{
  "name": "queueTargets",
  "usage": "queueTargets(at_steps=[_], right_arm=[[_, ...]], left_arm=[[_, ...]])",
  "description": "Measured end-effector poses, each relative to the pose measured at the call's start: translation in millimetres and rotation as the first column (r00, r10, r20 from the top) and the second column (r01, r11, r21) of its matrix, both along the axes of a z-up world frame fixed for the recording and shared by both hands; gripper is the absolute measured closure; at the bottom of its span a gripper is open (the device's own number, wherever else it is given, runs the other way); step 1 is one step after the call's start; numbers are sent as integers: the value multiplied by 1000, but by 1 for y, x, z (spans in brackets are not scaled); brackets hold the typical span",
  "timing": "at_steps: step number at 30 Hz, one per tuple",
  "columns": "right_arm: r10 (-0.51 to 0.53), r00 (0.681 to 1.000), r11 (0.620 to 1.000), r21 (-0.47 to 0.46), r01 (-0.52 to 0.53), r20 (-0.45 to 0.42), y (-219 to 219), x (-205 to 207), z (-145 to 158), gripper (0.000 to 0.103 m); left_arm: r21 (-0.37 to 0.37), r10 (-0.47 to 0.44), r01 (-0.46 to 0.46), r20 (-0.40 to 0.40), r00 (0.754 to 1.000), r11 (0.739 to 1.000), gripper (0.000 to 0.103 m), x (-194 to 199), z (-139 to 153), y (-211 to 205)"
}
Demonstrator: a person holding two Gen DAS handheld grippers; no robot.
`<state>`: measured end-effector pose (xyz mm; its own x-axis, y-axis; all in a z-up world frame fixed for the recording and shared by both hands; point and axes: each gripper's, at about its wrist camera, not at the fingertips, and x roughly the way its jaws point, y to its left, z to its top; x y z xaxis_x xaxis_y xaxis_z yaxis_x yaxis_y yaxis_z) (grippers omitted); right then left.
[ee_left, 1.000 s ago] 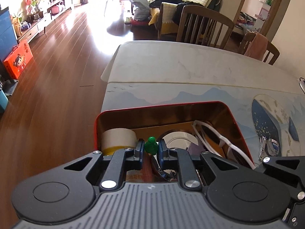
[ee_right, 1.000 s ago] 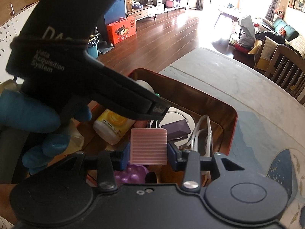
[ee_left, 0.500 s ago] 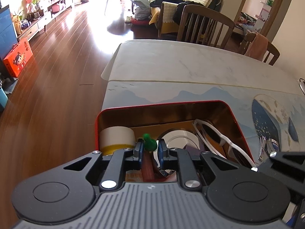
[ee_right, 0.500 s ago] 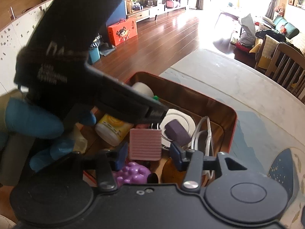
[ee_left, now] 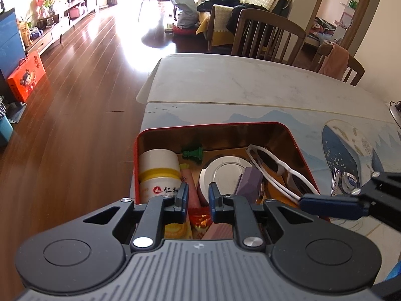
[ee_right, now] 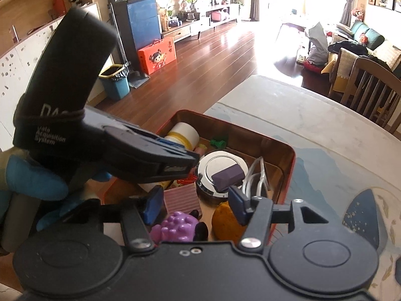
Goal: Organize rigid objects
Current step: 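Lift both open tools out of the red tin toward the nail clipper and tape measure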
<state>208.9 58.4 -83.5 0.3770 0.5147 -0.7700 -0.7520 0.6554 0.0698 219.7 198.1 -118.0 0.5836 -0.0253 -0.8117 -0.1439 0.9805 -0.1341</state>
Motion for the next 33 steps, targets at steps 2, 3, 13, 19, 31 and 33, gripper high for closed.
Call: queueTargets(at_steps=[2, 3, 13, 19, 31, 33], right_arm=[[-5, 1000, 1000, 12, 5, 3, -5, -3, 5, 43], [-8, 1000, 1000, 18, 8, 6, -8, -4, 8, 41], [-51, 998, 995, 87, 49, 26, -39, -19, 28, 34], [-59, 997, 990, 130, 53, 46, -64, -31, 39, 23], [-73, 995, 976, 211, 58, 65, -127, -33, 50, 3], [-72, 995, 975, 217, 56, 69, -140, -30, 51, 3]], left_arm=[[9, 6, -6, 14, 1000, 1000, 76, -5, 5, -2], [12, 10, -10, 21, 1000, 1000, 70, -8, 7, -2], [55, 25, -31, 105, 994, 998, 34, -38, 36, -17], [77, 24, -36, 147, 989, 996, 27, -54, 53, -33], [96, 50, -69, 187, 981, 993, 19, -69, 73, -86], [100, 63, -83, 193, 979, 991, 19, -70, 76, -98]])
